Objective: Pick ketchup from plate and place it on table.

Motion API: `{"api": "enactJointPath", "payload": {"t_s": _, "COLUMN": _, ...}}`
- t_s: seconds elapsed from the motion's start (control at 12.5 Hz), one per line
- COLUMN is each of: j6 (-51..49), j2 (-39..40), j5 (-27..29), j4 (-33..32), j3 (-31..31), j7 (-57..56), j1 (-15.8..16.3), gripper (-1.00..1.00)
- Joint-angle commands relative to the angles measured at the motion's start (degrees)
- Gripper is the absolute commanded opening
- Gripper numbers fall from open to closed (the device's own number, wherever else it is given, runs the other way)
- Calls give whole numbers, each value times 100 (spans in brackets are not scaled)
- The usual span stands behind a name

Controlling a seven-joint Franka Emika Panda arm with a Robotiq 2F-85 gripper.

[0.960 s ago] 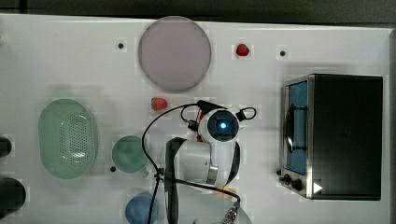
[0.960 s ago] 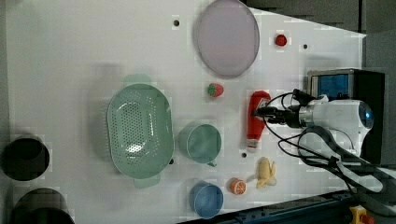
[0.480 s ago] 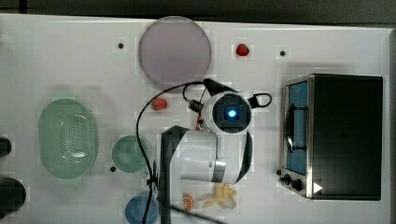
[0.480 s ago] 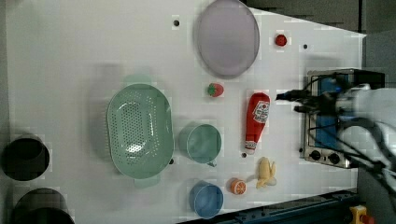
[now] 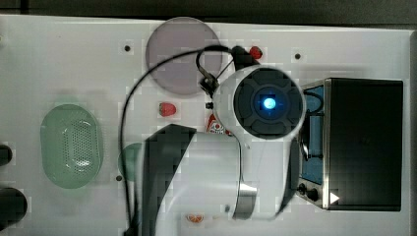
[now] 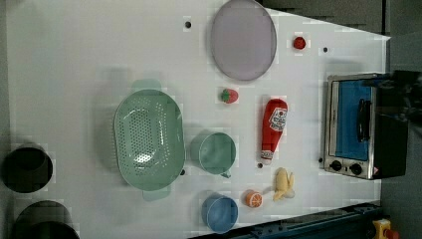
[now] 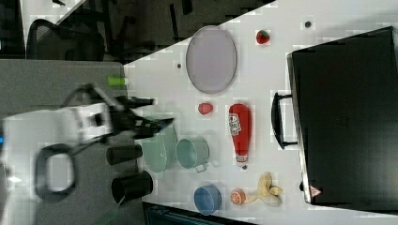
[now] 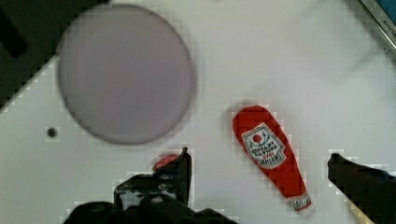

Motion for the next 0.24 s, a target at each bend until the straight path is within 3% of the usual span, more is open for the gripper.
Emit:
{"api": "enactJointPath", "payload": {"t_s": 0.08, "j6": -926, "j2": -12, "j5": -25, "j4": 440, "j3": 46, "j7": 751, "j1": 66, "gripper": 100}}
{"api": "enactJointPath", "payload": {"t_s": 0.24, "j6": -1265, "j2": -17, "j5": -102, "j4": 796, "j3": 22, "j7": 948, "j1": 58, "gripper": 100}}
